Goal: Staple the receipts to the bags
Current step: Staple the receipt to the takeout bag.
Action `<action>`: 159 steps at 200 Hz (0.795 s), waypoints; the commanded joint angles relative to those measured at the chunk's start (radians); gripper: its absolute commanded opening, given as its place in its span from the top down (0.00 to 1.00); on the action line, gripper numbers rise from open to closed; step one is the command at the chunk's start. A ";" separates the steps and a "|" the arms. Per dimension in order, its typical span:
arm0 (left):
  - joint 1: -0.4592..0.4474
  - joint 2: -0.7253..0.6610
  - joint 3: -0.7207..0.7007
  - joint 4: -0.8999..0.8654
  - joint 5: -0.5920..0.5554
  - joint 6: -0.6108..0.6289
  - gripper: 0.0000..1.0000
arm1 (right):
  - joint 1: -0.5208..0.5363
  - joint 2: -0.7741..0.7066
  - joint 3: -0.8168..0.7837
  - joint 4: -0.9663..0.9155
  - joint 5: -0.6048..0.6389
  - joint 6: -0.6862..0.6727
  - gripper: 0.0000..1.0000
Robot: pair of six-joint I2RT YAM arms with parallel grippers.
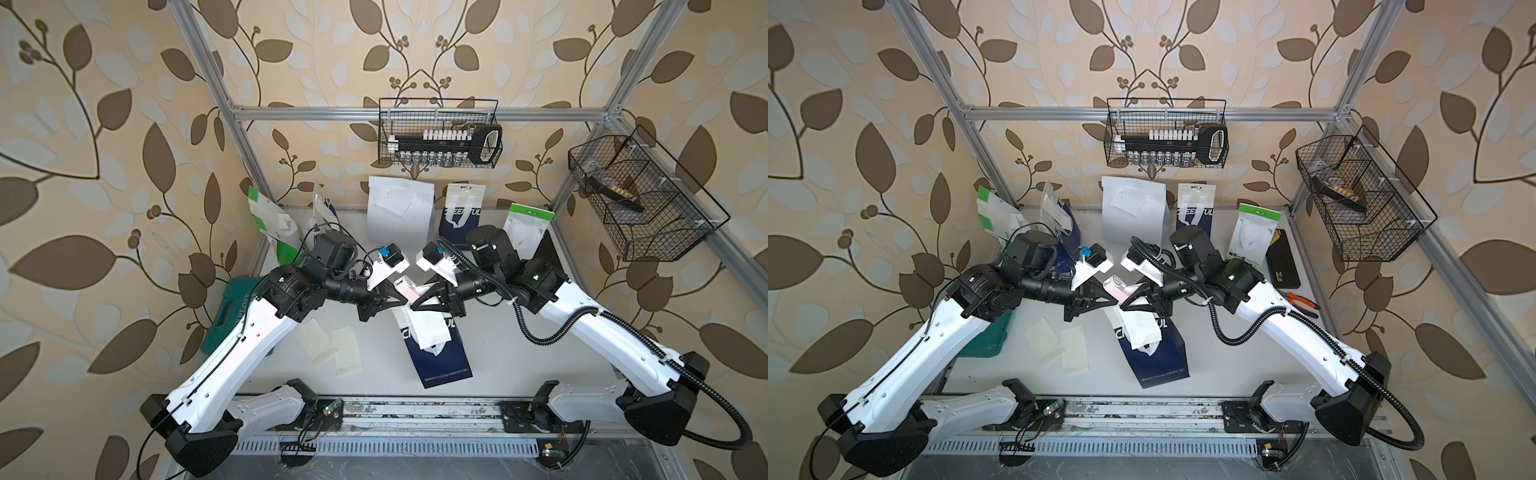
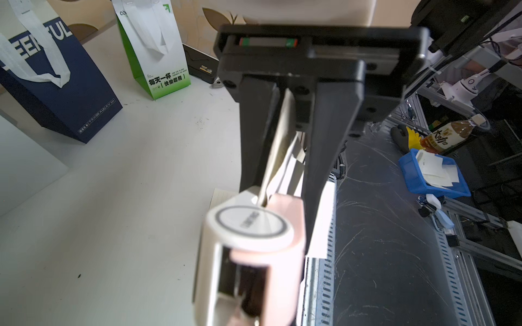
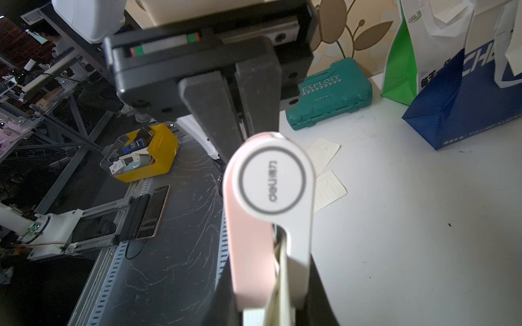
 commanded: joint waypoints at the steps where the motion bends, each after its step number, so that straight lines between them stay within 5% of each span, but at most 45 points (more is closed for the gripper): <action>1: -0.015 -0.016 0.032 0.061 0.072 -0.008 1.00 | 0.005 -0.002 -0.002 0.051 0.008 -0.007 1.00; 29: -0.015 -0.022 0.034 0.070 0.067 -0.018 1.00 | 0.004 -0.025 -0.017 0.092 0.052 0.033 1.00; 32: -0.015 -0.023 0.035 0.070 0.063 -0.019 1.00 | 0.005 -0.027 -0.016 0.095 0.058 0.036 0.89; 37: -0.016 -0.023 0.035 0.071 0.054 -0.021 1.00 | 0.005 -0.030 -0.011 0.086 0.083 0.037 0.54; 40: -0.016 -0.024 0.035 0.073 0.048 -0.024 1.00 | 0.005 -0.032 -0.008 0.083 0.101 0.040 0.42; 50: -0.016 -0.026 0.035 0.073 0.035 -0.027 1.00 | 0.001 -0.047 -0.016 0.095 0.139 0.048 0.24; 65: -0.015 -0.029 0.029 0.084 0.006 -0.045 1.00 | -0.010 -0.091 -0.045 0.132 0.200 0.064 0.12; 115: -0.018 -0.037 0.014 0.135 -0.101 -0.141 1.00 | -0.023 -0.212 -0.077 0.221 0.382 0.128 0.08; 138: -0.022 -0.040 0.006 0.174 -0.203 -0.213 1.00 | -0.022 -0.266 -0.096 0.296 0.525 0.195 0.20; 159: -0.027 -0.040 -0.002 0.207 -0.256 -0.259 1.00 | 0.093 -0.259 -0.095 0.338 0.686 0.196 0.29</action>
